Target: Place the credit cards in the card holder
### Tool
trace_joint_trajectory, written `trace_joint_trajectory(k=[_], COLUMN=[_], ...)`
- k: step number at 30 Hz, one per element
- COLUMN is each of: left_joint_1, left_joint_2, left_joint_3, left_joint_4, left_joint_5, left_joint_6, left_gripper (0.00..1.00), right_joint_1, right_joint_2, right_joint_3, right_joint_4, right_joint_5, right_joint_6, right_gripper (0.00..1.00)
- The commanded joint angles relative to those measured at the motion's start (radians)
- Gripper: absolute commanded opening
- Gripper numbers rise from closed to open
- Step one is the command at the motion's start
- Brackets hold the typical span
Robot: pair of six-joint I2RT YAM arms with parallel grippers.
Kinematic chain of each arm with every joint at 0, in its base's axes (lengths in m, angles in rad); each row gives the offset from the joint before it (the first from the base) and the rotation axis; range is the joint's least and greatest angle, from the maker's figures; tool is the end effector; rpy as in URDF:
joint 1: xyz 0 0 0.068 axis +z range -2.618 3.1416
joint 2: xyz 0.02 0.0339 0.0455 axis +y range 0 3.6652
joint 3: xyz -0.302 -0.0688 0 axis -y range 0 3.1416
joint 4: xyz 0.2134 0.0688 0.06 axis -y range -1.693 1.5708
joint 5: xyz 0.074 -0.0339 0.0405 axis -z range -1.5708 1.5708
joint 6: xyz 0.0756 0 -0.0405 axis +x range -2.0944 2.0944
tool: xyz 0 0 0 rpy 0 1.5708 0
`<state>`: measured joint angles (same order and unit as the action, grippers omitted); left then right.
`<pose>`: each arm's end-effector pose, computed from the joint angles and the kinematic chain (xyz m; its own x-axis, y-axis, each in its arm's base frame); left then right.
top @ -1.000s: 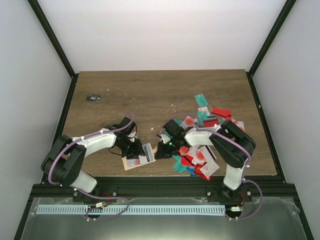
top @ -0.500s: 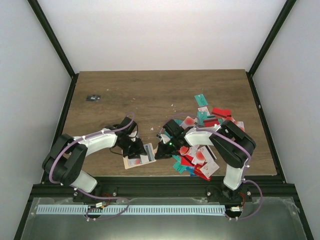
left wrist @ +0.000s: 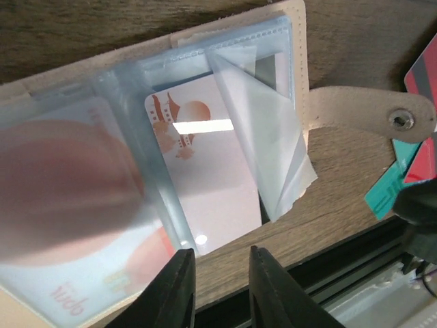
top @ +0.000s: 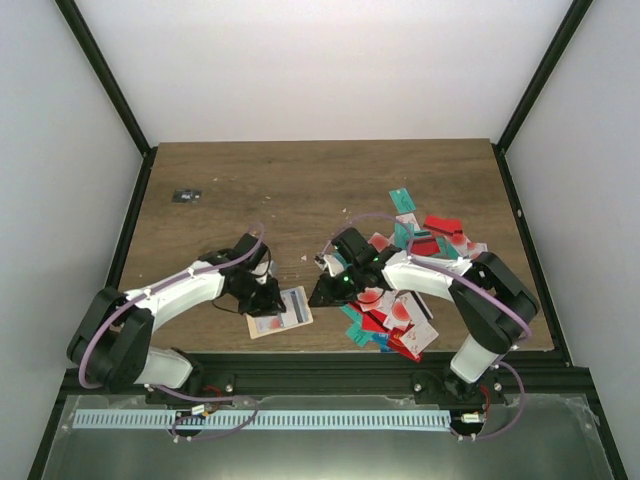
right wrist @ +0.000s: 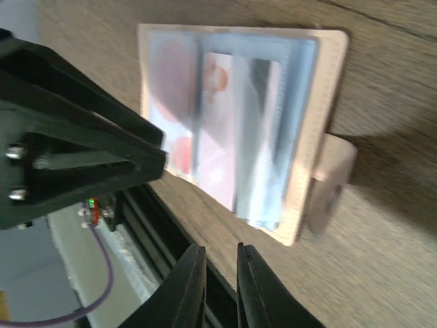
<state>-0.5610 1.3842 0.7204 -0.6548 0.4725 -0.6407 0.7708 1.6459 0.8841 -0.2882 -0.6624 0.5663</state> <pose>0.1547 -0.1378 0.1892 -0.9980 -0.0015 0.0634 -0.0332 0.8640 -0.5025 0.1864 0.2458 0.1949 -0.9376 -0.3209 -0.1337 -0.3150 0.6217 0.7171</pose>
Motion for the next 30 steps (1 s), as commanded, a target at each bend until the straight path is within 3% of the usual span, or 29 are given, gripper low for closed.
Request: trace_joint_trajectory(k=[1, 13, 30], left_joint_1=[-0.002, -0.003, -0.004], left_joint_2=[0.003, 0.076, 0.142], left_joint_3=[0.002, 0.018, -0.016], left_joint_4=[-0.009, 0.021, 0.094], left_joint_5=[-0.023, -0.055, -0.043], left_joint_6=[0.032, 0.052, 0.044], left_gripper=[0.22, 0.08, 0.04], right_joint_1=[-0.003, -0.002, -0.002], right_joint_2=[0.0, 0.135, 0.231], right_joint_3=[0.034, 0.127, 0.153], right_joint_4=[0.063, 0.071, 0.021], right_joint_5=[-0.091, -0.106, -0.057], right_joint_6=[0.039, 0.05, -0.004], right_gripper=[0.17, 0.25, 0.33])
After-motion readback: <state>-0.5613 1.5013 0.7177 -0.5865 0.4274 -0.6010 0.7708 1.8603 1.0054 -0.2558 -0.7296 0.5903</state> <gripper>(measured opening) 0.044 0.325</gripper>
